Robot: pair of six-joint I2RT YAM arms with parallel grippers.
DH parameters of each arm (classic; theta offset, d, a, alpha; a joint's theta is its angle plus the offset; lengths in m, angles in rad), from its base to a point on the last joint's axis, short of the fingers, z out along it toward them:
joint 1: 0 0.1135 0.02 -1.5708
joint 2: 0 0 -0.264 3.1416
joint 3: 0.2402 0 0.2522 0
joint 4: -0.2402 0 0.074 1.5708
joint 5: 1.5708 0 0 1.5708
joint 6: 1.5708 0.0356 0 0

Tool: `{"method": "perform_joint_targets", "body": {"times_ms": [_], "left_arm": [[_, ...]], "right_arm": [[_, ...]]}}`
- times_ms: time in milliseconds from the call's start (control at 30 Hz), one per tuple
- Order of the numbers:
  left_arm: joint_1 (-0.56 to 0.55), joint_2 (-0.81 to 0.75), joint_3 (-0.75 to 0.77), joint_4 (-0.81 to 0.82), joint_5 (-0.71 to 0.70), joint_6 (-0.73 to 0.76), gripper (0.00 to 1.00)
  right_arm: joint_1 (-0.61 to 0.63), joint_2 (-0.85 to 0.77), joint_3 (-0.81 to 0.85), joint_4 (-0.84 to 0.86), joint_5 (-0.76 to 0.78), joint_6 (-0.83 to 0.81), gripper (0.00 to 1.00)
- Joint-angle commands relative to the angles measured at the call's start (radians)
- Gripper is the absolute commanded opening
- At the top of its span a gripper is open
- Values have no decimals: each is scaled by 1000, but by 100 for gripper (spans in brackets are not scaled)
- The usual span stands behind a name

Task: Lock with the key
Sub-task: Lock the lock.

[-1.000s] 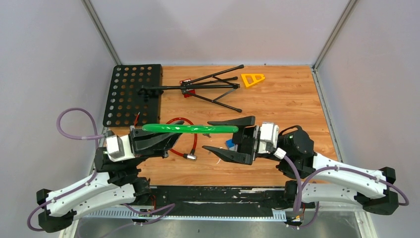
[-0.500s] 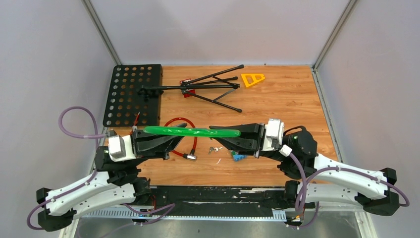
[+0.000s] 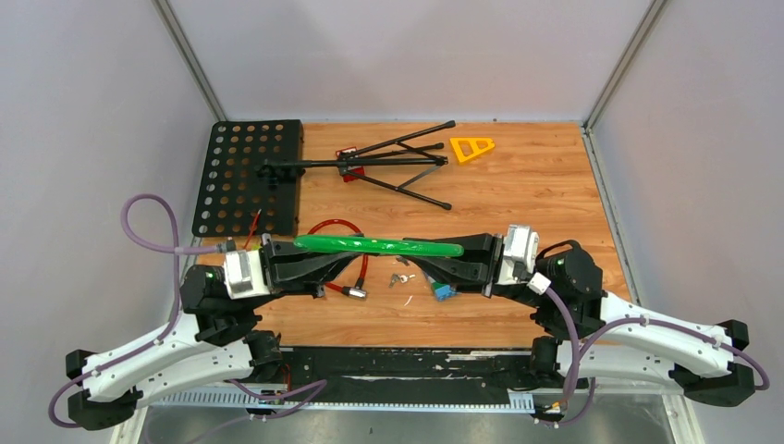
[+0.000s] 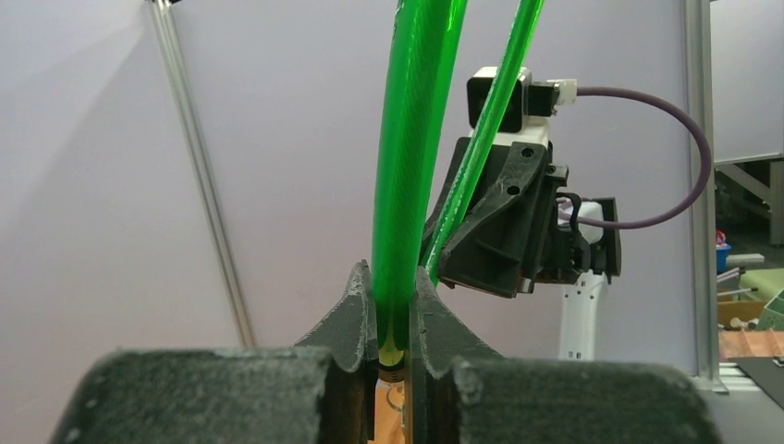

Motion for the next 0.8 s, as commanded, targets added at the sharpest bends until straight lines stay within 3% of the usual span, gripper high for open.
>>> {"method": "perform_joint_targets", "body": {"times_ms": [0,133,467,667,767], "left_arm": [[7,-15,16,12,-47,34,0],[7,6,19,59,-35,6,0],[7,28,3,205,-31,-76,0],[7,2,-1,181,-48,-57,0],[7,4,2,176,-43,-52,0]], "right_arm": [[0,-49,37,114,49,-29,0],[0,5,41,67,53,-50,0],[0,108,-36,154,51,-59,1],[-1,37,-43,61,71,-143,46],[0,9,-35,-55,35,-224,53]]}}
